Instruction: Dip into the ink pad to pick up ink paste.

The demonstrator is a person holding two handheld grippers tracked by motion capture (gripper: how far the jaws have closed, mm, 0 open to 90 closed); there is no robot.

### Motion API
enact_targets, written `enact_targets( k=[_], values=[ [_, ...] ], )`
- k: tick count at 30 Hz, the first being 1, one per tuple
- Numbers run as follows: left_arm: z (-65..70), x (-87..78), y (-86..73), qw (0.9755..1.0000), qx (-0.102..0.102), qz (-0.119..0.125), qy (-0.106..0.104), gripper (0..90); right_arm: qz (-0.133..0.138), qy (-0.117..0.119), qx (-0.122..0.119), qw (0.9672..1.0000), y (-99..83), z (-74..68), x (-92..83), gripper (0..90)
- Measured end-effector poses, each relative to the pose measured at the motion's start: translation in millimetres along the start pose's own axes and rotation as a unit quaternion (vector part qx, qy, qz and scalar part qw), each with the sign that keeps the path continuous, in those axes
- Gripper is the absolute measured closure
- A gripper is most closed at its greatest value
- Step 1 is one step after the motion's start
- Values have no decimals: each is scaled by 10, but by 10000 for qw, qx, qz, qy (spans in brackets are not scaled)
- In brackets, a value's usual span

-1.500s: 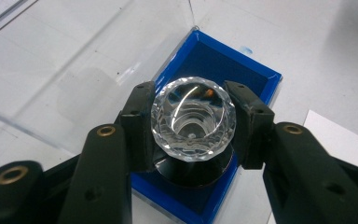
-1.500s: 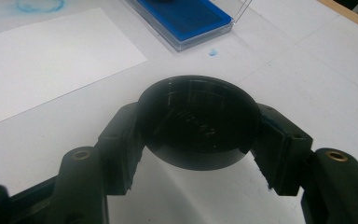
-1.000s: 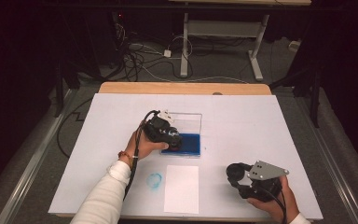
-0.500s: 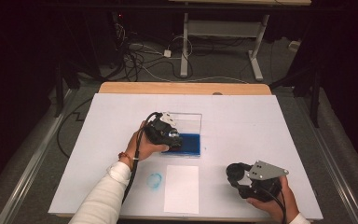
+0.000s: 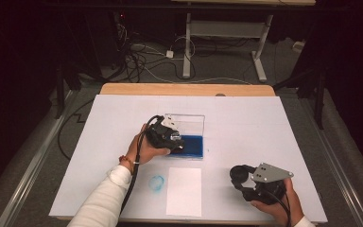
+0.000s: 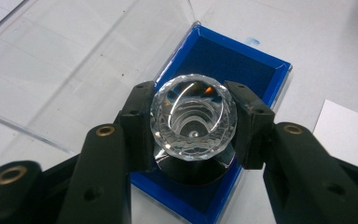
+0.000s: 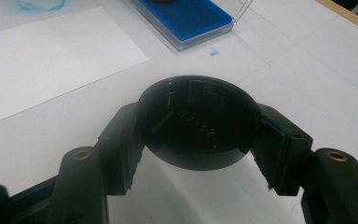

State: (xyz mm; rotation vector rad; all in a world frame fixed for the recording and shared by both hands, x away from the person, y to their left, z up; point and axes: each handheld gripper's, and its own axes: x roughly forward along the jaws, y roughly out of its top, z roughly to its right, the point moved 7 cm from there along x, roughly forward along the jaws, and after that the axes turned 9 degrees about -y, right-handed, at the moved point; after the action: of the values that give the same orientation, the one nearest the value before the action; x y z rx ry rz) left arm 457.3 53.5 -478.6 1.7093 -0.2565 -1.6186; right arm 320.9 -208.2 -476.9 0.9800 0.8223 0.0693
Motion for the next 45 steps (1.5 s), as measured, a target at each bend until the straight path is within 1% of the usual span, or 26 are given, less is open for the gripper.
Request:
enact_targets(
  k=[6,8,9,11,13,16,17,20,29,34,35,45],
  values=[
    [-20,-5,22,10000,-49,32,-45,545,34,-24,20,10000,9,19,-9,389],
    [-33,-13,24,10000,-41,5,-1,545,37,-22,28,10000,7,26,-7,389],
    [-44,-22,27,10000,-35,-10,57,545,39,-21,27,10000,7,28,-5,389],
    [-53,-55,47,9999,-77,61,30,546,39,-15,28,10000,8,26,-5,389],
    [-58,-98,80,9999,-93,92,68,546,46,-19,25,10000,11,26,-8,388],
    [-49,-163,148,9999,-49,139,79,546,64,-15,36,10000,17,35,-12,388],
    [-43,-183,170,9999,-35,136,58,545,69,-16,37,10000,19,36,-13,388],
    [-30,-239,230,9999,75,84,114,546,77,-16,27,10000,23,35,-22,389],
    [20,-356,365,9995,204,204,118,546,107,-24,53,9999,34,37,-38,389],
    [48,-404,423,9993,274,189,150,546,111,-24,36,9999,35,41,-36,388],
    [54,-410,436,9993,261,220,140,546,109,-27,36,9999,35,42,-35,388],
    [86,-444,500,9991,325,235,148,546,118,-28,41,9999,40,35,-41,388]
  ],
)
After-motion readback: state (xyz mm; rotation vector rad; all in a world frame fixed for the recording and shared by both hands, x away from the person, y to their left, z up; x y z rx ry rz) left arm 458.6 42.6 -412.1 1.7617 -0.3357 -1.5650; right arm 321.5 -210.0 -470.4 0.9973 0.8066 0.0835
